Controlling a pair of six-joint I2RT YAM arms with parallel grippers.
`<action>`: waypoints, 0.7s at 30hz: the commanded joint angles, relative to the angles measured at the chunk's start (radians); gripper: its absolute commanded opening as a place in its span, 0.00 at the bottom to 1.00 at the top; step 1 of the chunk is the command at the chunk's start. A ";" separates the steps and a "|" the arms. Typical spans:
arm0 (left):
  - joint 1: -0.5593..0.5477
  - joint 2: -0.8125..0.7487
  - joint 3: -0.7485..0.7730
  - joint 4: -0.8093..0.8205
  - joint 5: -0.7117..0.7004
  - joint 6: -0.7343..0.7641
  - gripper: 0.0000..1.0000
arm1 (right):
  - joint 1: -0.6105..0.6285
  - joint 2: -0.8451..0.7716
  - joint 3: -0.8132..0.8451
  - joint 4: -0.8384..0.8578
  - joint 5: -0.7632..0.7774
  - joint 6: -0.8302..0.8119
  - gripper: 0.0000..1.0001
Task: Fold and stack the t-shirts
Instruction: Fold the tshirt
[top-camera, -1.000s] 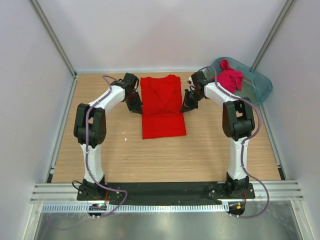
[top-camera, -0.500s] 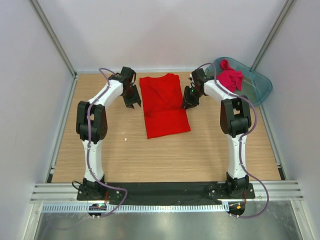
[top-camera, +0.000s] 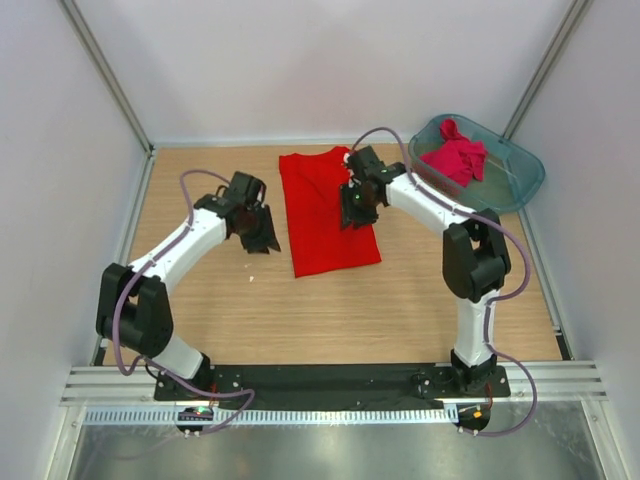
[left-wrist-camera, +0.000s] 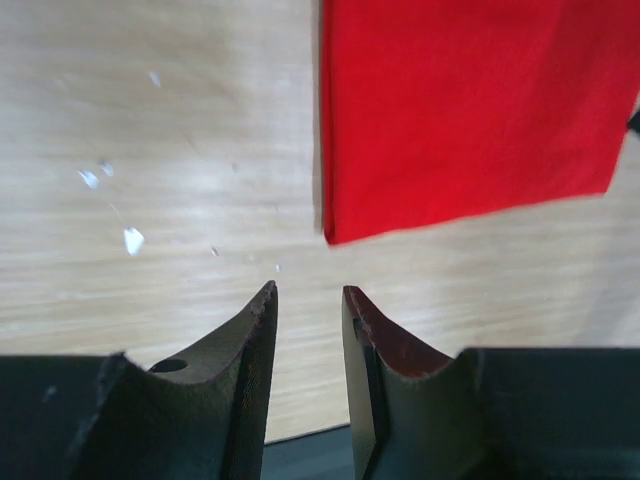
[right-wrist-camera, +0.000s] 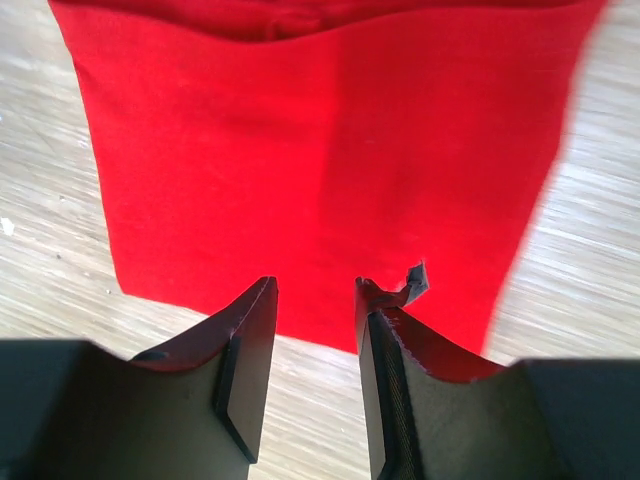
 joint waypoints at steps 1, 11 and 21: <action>-0.070 -0.041 -0.088 0.088 0.037 -0.057 0.33 | 0.034 0.034 -0.025 0.089 0.063 0.012 0.43; -0.113 0.017 -0.187 0.217 0.132 -0.123 0.47 | -0.020 -0.058 -0.092 0.044 0.006 -0.009 0.50; -0.109 0.132 -0.122 0.281 0.173 -0.172 0.45 | -0.207 -0.257 -0.442 0.210 -0.235 0.000 0.55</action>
